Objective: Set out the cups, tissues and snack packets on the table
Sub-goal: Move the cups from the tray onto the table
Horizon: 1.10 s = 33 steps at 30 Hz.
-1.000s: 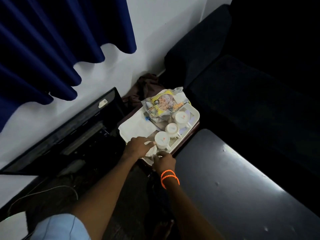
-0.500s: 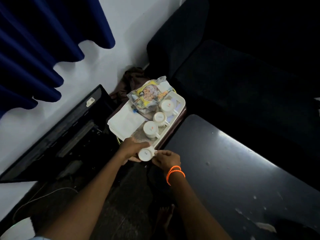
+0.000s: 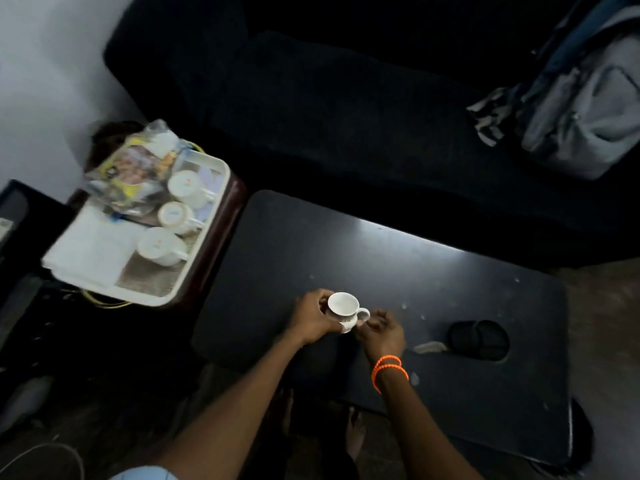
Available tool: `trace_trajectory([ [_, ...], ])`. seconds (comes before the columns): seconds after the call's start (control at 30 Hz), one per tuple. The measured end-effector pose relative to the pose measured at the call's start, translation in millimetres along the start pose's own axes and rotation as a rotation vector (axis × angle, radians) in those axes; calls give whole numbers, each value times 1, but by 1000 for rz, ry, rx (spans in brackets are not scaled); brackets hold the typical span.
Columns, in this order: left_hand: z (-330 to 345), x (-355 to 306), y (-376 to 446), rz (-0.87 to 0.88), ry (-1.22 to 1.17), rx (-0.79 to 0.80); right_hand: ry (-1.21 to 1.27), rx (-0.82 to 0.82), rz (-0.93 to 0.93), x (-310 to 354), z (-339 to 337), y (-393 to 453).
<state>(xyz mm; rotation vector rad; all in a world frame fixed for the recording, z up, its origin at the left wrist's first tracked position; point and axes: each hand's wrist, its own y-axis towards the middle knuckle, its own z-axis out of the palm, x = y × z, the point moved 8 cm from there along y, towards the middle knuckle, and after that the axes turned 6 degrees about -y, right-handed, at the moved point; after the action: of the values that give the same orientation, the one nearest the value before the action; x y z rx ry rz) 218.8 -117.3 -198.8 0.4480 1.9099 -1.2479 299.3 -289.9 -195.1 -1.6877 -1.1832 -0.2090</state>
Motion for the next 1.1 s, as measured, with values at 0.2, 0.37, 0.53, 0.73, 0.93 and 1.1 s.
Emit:
trace_trajectory([
  [0.2,85,3,10,154,140,52,-161,-134,4,-44,-61,20],
  [0.37,108,2,10,267,255,56,-178,-151,70,-69,-68,28],
  [0.53,113,6,12,311,321,84,-191,-155,92,-81,-62,34],
  [0.73,99,17,8,287,443,136,-105,-280,179,-108,-71,18],
  [0.93,19,15,3,225,487,11,-131,-179,286,-130,-19,-40],
  [1.1,-96,-5,-7,299,450,-313,-140,95,131,-68,92,-62],
])
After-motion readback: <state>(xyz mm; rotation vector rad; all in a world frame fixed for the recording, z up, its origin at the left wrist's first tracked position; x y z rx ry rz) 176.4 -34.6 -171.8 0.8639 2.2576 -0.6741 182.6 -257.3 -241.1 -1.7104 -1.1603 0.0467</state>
